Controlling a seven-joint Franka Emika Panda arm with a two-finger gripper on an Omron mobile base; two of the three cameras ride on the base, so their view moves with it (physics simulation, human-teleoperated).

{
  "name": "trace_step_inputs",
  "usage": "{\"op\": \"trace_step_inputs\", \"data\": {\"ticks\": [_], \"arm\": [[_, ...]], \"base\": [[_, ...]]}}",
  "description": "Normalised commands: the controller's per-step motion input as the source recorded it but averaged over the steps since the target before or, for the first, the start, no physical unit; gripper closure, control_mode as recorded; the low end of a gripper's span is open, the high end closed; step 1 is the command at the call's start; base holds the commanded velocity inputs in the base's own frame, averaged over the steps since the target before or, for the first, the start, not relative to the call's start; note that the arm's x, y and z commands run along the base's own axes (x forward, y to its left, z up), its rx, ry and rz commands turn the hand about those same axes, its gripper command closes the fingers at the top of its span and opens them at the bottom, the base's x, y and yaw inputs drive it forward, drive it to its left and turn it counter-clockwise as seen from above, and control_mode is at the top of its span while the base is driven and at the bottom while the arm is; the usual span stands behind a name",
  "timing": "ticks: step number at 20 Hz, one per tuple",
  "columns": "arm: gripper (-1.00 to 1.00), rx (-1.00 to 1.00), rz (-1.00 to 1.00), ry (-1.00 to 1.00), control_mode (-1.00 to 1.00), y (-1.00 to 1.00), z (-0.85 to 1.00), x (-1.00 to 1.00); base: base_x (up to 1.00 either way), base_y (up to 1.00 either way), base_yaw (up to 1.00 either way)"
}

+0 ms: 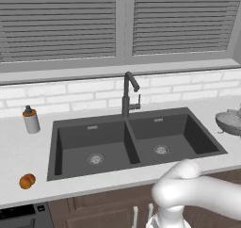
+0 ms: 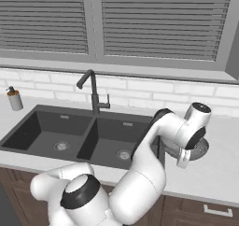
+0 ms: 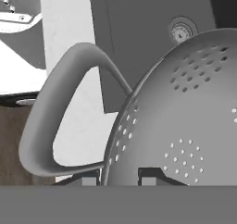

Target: Put the colander in the sink, put the peach in the colander, and turn on the sink faucet and pour water over the colander.

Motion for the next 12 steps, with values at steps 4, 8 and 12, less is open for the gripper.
{"op": "trace_step_inputs", "data": {"ticks": [4,8,12], "arm": [[1.0,0.0,0.56,0.03,-1.0,0.6,0.45,-0.38],[1.0,0.0,0.5,-0.03,-1.0,0.5,0.55,-0.34],[1.0,0.0,0.45,-0.01,-1.0,0.51,0.53,-0.27]], "base": [[0.0,0.0,0.0],[0.0,0.0,0.0],[0.0,0.0,0.0]]}}
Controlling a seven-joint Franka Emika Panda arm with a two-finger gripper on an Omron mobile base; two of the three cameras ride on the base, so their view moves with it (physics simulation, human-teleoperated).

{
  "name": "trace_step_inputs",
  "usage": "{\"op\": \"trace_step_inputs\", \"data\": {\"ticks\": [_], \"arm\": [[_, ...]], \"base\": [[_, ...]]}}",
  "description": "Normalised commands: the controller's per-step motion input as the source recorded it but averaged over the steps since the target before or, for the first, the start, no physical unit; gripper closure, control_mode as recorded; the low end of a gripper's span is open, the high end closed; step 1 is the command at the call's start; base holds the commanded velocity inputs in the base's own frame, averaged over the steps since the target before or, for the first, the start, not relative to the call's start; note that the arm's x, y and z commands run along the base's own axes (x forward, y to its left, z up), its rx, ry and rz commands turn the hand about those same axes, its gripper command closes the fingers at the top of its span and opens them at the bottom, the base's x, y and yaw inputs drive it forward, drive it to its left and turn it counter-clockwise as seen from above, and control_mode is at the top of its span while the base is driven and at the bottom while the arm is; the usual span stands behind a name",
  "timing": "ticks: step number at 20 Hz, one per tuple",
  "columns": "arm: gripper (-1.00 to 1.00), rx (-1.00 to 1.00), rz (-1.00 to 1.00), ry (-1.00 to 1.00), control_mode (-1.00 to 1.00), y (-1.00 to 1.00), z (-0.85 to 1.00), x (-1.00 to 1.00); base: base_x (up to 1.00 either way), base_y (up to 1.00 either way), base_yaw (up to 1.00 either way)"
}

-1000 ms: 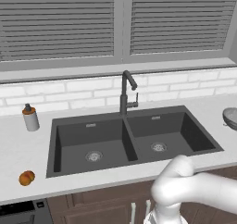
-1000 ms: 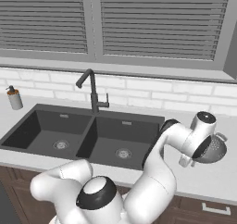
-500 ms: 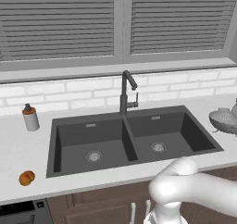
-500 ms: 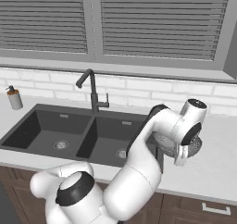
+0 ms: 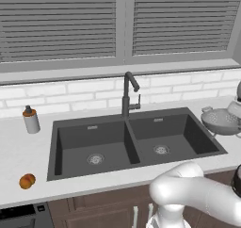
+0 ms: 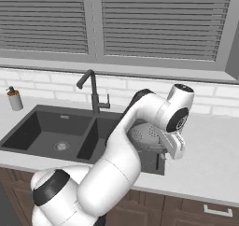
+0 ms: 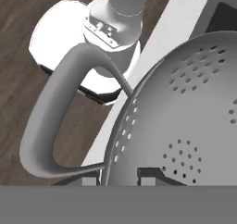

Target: Put the colander in the sink, put the peach in the colander, and turn on the sink faucet and pour water over the colander.

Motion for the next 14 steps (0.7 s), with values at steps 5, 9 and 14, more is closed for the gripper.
{"op": "trace_step_inputs", "data": {"ticks": [5,9,14], "arm": [[1.0,0.0,0.43,0.0,-1.0,0.58,0.38,-0.24],[1.0,0.03,0.35,0.0,-1.0,0.6,0.23,-0.04],[1.0,0.04,0.29,-0.01,-1.0,0.63,0.18,0.05]], "base": [[0.0,0.0,0.0],[0.0,0.0,0.0],[0.0,0.0,0.0]]}}
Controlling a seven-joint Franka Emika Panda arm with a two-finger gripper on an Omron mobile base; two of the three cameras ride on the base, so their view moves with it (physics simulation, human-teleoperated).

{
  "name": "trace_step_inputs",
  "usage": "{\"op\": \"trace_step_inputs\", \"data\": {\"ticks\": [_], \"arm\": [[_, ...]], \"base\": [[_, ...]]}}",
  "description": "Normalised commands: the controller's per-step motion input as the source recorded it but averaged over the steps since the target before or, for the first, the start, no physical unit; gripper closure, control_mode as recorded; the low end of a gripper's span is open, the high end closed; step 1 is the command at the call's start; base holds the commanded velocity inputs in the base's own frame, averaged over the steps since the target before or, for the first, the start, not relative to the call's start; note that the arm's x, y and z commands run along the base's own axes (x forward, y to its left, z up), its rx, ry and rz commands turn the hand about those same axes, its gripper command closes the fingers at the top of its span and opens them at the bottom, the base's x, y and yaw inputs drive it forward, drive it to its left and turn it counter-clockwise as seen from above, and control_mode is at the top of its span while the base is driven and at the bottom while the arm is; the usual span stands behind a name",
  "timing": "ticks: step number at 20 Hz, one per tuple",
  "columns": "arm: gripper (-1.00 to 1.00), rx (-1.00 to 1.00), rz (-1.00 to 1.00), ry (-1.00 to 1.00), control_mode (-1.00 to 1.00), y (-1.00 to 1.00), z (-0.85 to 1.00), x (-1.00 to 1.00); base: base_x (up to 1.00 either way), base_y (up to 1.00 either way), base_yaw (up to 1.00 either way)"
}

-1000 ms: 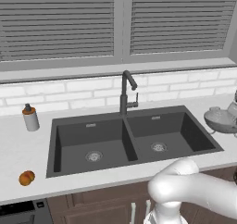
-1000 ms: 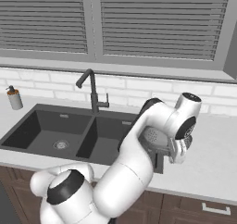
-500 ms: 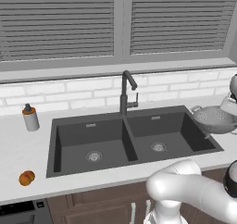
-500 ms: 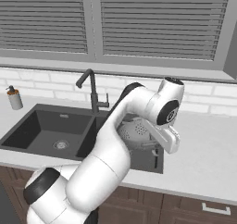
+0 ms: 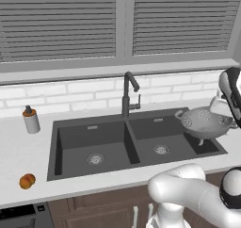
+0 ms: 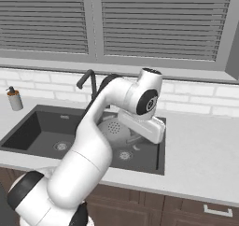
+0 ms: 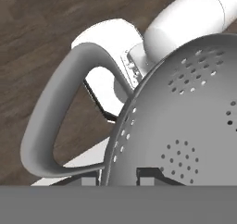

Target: Put the colander in the sink, put the peach in the colander, and turn on the sink faucet and pour water over the colander.

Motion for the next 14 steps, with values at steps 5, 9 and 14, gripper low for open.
{"op": "trace_step_inputs", "data": {"ticks": [5,9,14], "arm": [[1.0,0.07,0.28,-0.01,-1.0,0.74,0.1,0.02],[1.0,0.11,0.27,0.0,-1.0,0.83,0.04,0.14],[1.0,0.17,0.23,0.0,-1.0,0.82,0.0,0.17]], "base": [[0.0,0.0,0.0],[0.0,0.0,0.0],[0.0,0.0,0.0]]}}
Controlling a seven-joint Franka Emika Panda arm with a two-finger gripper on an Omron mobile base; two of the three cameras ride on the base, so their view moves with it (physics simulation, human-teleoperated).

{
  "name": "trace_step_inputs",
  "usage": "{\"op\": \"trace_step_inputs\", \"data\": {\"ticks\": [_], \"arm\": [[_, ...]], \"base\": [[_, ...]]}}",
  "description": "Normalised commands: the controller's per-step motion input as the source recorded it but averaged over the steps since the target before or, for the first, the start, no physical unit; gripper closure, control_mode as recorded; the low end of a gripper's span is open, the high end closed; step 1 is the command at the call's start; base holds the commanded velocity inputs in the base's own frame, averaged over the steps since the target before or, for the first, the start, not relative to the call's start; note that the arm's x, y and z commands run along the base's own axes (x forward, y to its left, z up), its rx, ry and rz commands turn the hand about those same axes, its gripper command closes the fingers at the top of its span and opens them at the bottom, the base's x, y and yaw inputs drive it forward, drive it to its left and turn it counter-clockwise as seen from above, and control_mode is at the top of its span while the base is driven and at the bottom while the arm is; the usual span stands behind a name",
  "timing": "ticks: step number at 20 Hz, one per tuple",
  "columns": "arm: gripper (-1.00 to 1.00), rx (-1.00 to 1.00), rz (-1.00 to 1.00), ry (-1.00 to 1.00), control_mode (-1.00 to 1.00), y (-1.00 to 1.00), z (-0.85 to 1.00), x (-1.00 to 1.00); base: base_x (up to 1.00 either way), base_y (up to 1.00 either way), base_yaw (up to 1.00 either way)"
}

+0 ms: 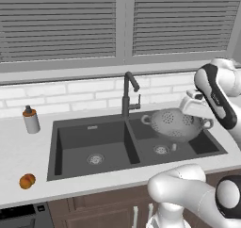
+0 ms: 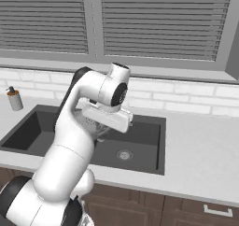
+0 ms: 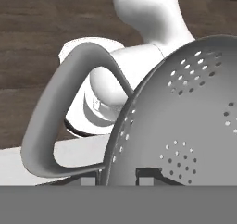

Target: Put the colander in the sink, put the peach in the colander, and turn on the sink faucet and pour water over the colander.

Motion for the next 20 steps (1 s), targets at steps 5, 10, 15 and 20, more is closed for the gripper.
{"op": "trace_step_inputs", "data": {"ticks": [5,10,15,20], "arm": [[1.0,0.18,0.14,0.0,-1.0,0.91,0.0,0.24],[1.0,0.06,0.01,0.0,-1.0,1.0,0.0,0.36],[1.0,0.0,-0.01,0.0,-1.0,1.0,-0.07,0.58],[1.0,0.0,-0.05,0.13,-1.0,0.98,-0.25,0.71]], "base": [[0.0,0.0,0.0],[0.0,0.0,0.0],[0.0,0.0,0.0],[0.0,0.0,0.0]]}}
